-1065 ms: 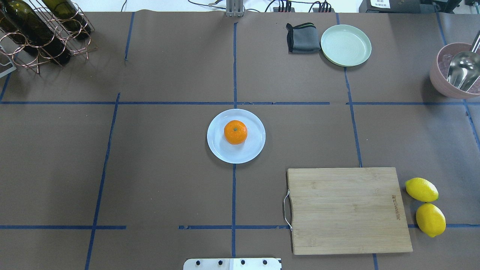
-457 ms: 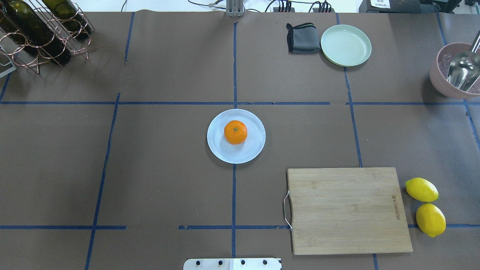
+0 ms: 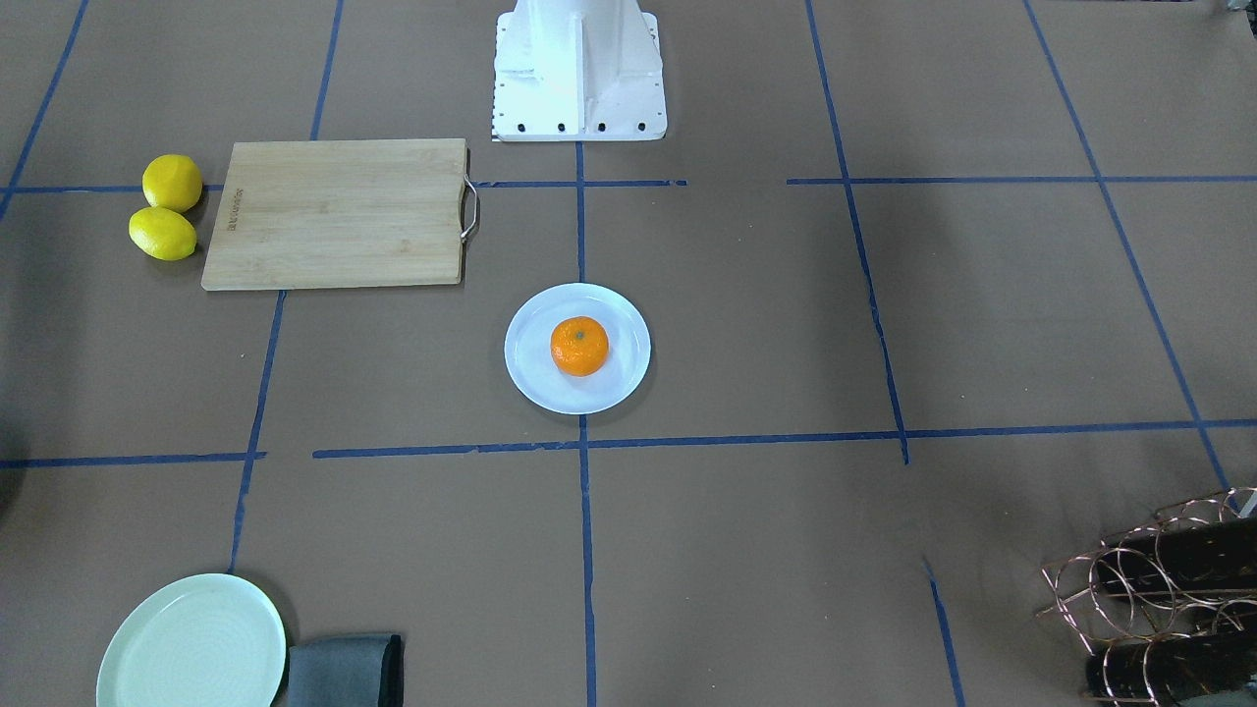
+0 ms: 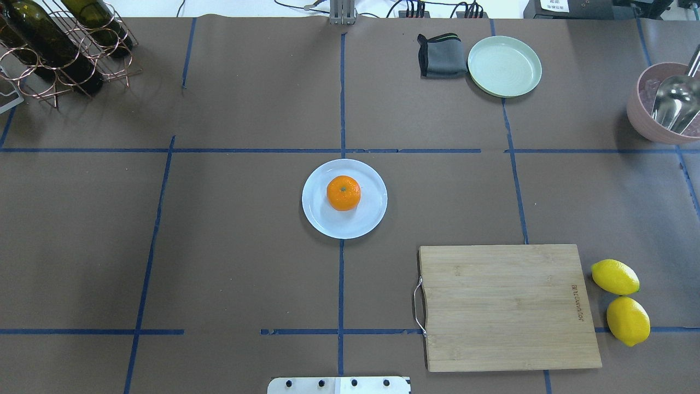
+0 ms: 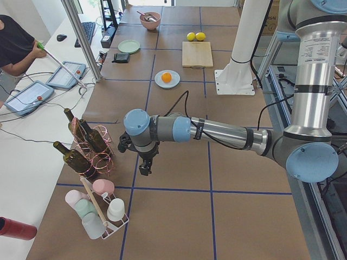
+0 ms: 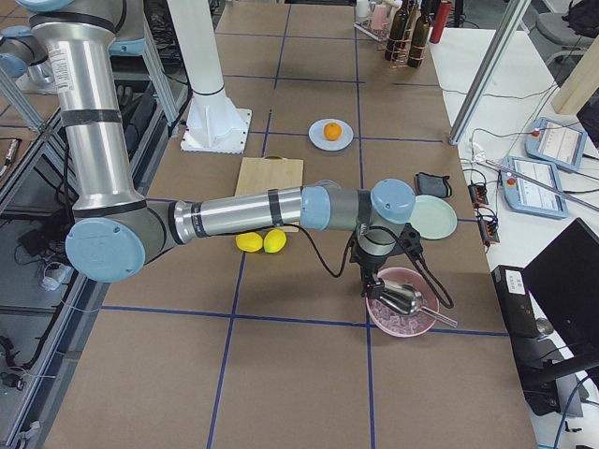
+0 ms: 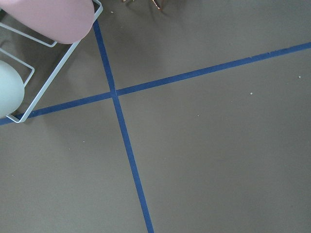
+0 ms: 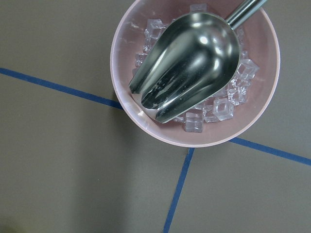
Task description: Pick orange to plate
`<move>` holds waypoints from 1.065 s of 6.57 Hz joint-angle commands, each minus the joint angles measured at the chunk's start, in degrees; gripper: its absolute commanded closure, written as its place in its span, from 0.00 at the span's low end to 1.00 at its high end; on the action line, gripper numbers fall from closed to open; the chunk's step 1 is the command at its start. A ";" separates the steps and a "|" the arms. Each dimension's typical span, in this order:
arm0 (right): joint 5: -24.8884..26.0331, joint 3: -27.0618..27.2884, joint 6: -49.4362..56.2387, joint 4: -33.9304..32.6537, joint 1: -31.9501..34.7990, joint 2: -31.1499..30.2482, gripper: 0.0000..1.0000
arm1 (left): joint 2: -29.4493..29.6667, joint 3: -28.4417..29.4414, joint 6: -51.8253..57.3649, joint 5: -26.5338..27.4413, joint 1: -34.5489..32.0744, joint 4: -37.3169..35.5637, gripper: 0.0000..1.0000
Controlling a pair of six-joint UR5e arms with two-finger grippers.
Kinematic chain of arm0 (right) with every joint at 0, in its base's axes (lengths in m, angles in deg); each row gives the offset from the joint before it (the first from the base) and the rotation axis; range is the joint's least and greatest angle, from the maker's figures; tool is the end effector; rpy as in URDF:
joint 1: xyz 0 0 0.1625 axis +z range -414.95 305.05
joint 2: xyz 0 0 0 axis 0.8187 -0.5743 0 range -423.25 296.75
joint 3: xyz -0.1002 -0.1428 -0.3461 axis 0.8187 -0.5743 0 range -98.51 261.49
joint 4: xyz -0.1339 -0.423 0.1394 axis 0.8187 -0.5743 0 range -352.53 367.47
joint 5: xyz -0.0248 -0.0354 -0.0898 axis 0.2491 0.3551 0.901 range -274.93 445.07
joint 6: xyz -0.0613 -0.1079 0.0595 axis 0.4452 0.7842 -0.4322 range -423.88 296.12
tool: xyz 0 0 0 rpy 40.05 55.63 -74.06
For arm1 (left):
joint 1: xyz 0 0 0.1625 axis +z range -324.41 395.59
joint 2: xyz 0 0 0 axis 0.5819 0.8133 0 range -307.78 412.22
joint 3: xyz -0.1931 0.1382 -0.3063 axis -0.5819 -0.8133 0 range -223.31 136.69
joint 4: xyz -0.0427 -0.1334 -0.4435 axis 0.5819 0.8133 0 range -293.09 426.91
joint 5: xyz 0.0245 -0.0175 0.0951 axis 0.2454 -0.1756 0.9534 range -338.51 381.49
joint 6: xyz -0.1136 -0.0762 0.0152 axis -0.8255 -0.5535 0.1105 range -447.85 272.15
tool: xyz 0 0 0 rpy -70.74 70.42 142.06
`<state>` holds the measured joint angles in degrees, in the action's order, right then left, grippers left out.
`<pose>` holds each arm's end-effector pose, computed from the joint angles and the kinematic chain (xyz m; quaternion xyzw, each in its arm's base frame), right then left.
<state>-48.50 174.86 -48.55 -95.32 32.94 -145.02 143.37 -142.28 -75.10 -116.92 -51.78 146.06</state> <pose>0.0167 -0.5905 0.5581 0.0331 -0.3697 -0.1369 0.9184 -0.0053 -0.5458 0.5643 0.0304 0.4089 0.1195 0.9042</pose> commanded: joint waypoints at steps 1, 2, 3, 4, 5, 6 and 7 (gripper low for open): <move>-0.11 0.14 -0.03 0.05 0.00 0.64 0.00 | 0.26 0.09 -0.10 0.07 0.00 -0.49 0.00; -0.19 0.23 -0.03 0.05 -0.09 0.73 0.00 | -0.26 -0.69 -0.53 -0.20 0.00 -0.14 0.00; -0.45 1.28 -0.03 0.05 -0.09 0.64 0.00 | -0.18 -0.09 -0.36 -0.28 0.00 0.29 0.00; -0.20 1.55 -0.03 0.05 -0.09 0.73 0.00 | 0.26 -0.61 -0.45 -0.29 0.08 0.47 0.00; -0.37 1.55 -0.03 0.05 -0.09 0.56 0.00 | 0.35 -0.70 -0.27 -0.29 0.09 0.47 0.00; -0.28 1.98 -0.03 0.05 -0.09 0.03 0.00 | 0.35 -1.05 -0.36 -0.20 0.00 1.34 0.00; -0.45 1.38 -0.03 0.05 -0.09 0.46 0.00 | -0.17 -1.92 -0.36 -0.11 -0.09 1.35 0.00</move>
<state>-48.84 176.55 -48.58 -95.27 32.86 -144.71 143.53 -143.46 -75.44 -117.12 -51.78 147.16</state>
